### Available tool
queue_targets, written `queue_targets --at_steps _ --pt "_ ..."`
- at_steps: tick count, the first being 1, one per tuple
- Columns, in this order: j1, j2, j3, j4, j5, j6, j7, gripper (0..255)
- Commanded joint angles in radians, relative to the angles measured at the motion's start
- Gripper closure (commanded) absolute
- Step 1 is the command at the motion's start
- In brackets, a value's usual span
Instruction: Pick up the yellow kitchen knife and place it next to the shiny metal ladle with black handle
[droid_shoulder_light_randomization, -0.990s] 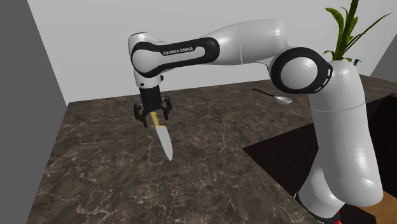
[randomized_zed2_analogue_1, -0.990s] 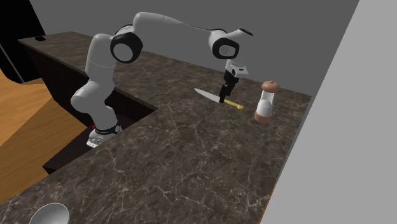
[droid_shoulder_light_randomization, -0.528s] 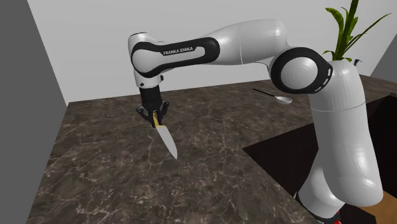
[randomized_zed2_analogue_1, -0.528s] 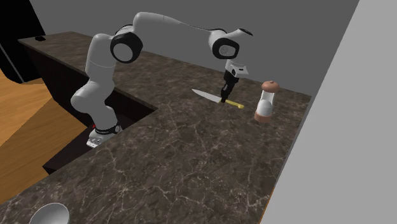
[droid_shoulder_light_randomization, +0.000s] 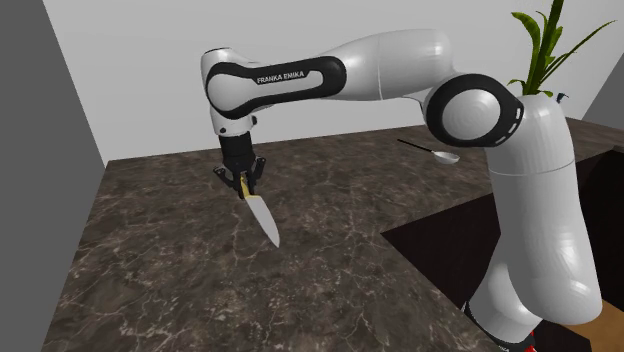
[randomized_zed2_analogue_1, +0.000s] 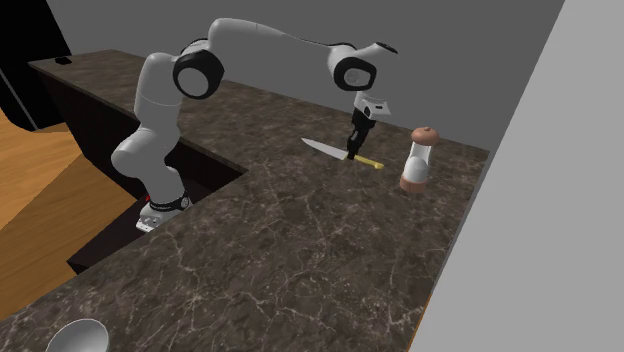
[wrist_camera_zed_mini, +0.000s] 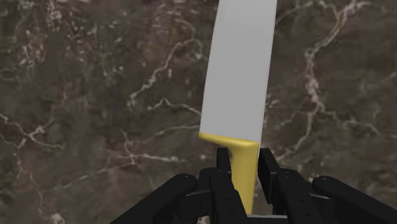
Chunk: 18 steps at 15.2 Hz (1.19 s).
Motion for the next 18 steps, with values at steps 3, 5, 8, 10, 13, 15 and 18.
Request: queue_targets --at_steps 3,5,8,10,13,15,18 --pt "0.002 0.000 0.001 0.051 0.000 -0.051 0.000 255" --pt "0.003 0.001 0.001 0.079 0.000 -0.079 0.000 255" --pt "0.006 0.005 0.001 0.126 0.000 -0.121 0.001 255" --pt "0.008 0.009 0.002 0.160 -0.001 -0.151 0.002 255" --pt "0.012 0.019 0.002 0.217 -0.002 -0.197 0.002 255" --pt "0.015 0.028 0.002 0.259 -0.003 -0.230 0.003 255" --pt "0.021 0.047 0.001 0.331 -0.006 -0.283 0.004 255"
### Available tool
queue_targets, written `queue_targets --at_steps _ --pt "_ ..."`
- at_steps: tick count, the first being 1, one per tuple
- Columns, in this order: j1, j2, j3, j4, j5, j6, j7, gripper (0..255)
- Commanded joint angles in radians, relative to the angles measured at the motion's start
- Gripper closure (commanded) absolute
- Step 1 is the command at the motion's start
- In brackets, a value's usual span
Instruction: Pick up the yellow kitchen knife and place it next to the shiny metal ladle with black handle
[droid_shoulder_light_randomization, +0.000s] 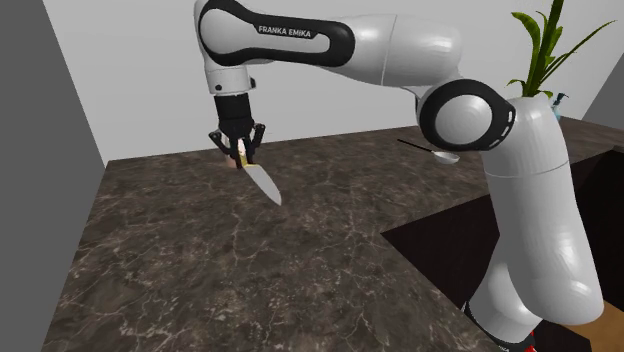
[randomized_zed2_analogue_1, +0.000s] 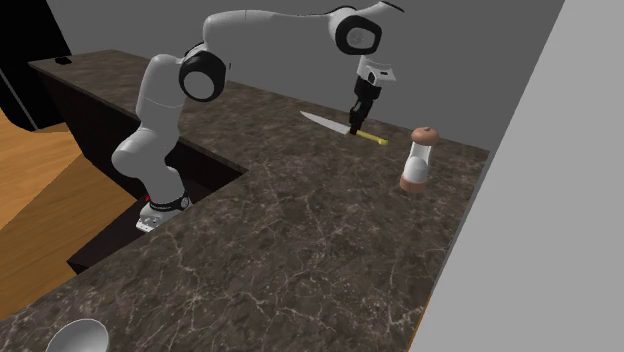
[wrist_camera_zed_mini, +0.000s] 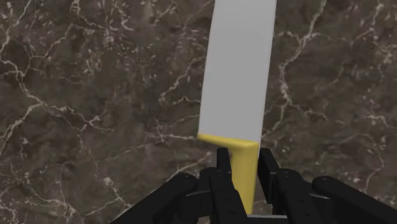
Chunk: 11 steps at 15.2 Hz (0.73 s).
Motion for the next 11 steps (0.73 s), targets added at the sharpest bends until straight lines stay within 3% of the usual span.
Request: queue_targets --at_steps 1,5,11 --pt "0.004 0.018 -0.001 0.058 -0.003 -0.041 -0.001 255" --pt "-0.071 -0.172 -0.011 -0.235 0.021 0.062 -0.066 255" --pt "-0.155 -0.375 -0.047 -0.518 0.042 0.143 -0.179 255"
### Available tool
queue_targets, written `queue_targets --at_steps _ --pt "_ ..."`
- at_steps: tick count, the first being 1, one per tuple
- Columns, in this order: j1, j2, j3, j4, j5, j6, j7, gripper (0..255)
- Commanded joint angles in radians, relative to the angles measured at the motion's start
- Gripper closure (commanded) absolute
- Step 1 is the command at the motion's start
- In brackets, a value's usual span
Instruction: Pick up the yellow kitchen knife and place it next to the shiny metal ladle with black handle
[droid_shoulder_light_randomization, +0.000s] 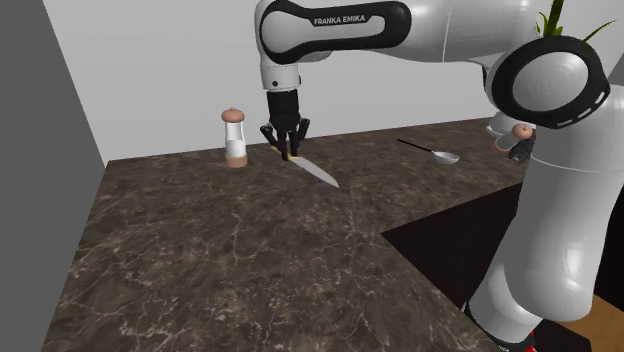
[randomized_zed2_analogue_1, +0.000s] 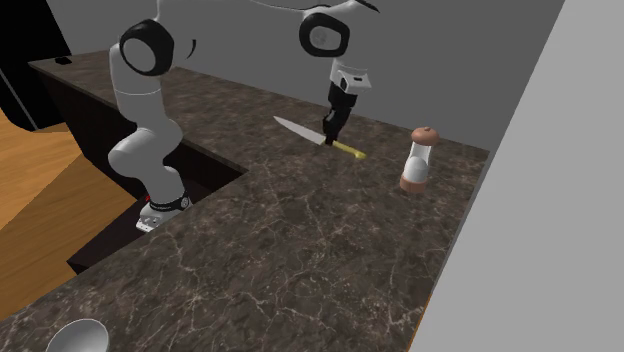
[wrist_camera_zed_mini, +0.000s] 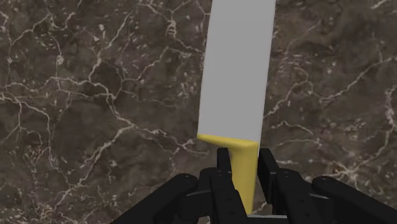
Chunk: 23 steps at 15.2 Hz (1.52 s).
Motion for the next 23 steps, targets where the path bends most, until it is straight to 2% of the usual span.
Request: queue_targets --at_steps 1,6,12,23 --pt "-0.024 -0.061 -0.014 -0.077 0.004 0.016 -0.038 255" --pt "-0.080 -0.190 -0.060 -0.238 0.003 0.050 -0.140 255" --pt "-0.141 -0.313 -0.127 -0.382 -0.017 0.073 -0.266 255" --pt "-0.253 -0.456 -0.274 -0.534 -0.096 0.097 -0.507 255"
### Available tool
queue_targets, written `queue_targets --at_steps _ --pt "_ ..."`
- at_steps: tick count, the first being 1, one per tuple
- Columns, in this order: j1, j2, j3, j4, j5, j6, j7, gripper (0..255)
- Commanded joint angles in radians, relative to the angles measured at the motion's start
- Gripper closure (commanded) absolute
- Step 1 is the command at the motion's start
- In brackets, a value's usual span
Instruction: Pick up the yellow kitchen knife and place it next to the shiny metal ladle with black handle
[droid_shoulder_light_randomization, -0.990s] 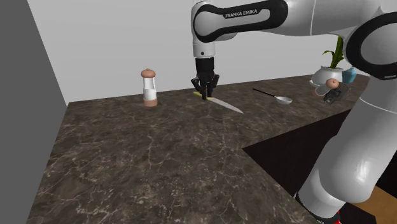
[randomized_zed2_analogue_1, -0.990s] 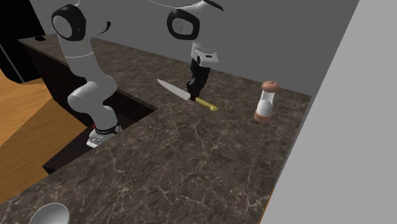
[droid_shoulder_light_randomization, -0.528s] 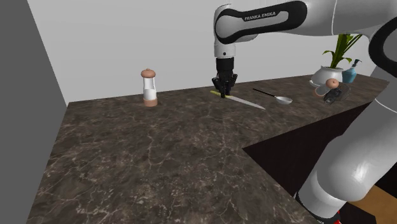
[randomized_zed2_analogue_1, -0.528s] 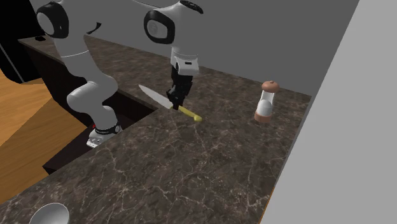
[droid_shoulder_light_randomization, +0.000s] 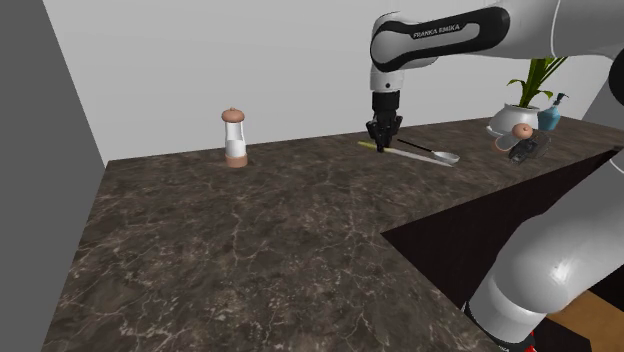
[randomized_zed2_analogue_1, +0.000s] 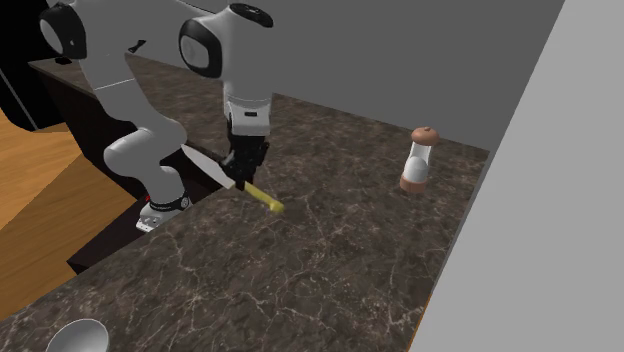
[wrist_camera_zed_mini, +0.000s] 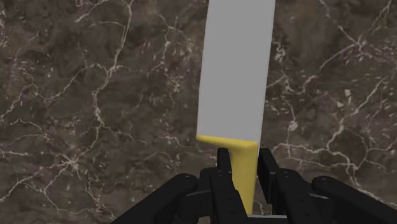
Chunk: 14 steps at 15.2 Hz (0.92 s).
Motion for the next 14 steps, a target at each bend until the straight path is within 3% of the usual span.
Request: queue_targets --at_steps 1,11,14 --pt "-0.023 -0.014 -0.032 -0.014 -0.018 0.005 -0.051 255" --pt "-0.125 -0.030 -0.186 -0.024 -0.101 0.030 -0.285 255" --pt "-0.130 -0.028 -0.195 -0.048 -0.105 0.058 -0.292 255"
